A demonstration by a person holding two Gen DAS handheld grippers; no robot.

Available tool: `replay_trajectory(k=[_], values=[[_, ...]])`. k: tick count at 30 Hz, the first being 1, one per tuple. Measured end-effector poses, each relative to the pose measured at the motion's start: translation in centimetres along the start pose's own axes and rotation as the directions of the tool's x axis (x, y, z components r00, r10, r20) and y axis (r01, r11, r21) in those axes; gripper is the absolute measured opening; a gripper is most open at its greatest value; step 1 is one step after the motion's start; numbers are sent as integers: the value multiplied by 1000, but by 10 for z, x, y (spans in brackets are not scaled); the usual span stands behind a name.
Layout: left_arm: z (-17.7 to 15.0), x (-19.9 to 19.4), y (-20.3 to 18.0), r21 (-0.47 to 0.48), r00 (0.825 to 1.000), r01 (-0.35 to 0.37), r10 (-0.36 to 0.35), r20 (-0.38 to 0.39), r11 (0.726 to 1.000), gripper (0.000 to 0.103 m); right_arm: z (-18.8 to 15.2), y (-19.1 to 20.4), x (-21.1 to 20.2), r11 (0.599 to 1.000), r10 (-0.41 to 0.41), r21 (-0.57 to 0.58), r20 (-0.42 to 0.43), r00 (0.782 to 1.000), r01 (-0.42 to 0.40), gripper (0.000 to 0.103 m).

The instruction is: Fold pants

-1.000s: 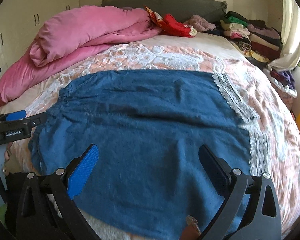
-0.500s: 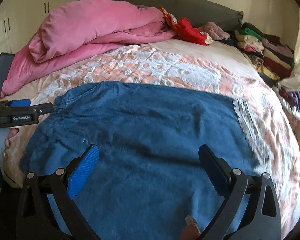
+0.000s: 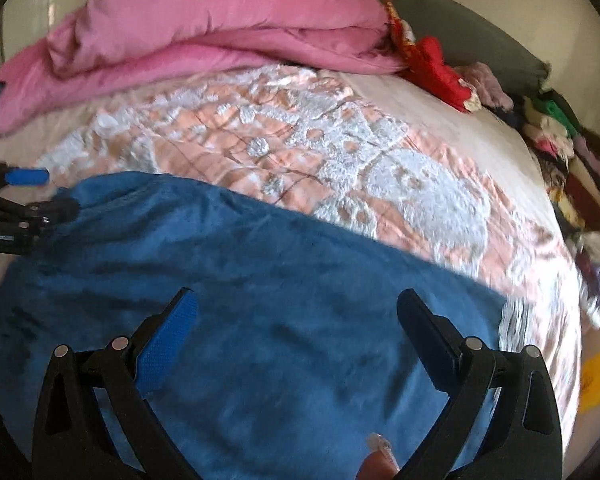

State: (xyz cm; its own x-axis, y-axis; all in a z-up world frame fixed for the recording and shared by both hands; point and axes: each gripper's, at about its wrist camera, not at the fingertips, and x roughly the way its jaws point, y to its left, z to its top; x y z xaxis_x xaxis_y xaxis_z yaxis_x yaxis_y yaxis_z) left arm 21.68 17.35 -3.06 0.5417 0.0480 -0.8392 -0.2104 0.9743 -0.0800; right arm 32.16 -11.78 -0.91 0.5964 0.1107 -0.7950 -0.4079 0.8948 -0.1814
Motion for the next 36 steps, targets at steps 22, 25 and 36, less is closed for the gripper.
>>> replay_trajectory(k=[22, 25, 36], values=[[-7, -51, -24, 158, 981, 128, -149, 127, 979, 28, 41, 36, 60, 938, 168, -293, -77, 983, -184, 28], [-8, -57, -23, 157, 981, 109, -132, 141, 981, 28, 38, 31, 46, 950, 194, -239, -44, 980, -199, 14], [-35, -92, -34, 228, 972, 107, -150, 181, 968, 28, -19, 9, -59, 954, 296, 12, 140, 945, -301, 9]])
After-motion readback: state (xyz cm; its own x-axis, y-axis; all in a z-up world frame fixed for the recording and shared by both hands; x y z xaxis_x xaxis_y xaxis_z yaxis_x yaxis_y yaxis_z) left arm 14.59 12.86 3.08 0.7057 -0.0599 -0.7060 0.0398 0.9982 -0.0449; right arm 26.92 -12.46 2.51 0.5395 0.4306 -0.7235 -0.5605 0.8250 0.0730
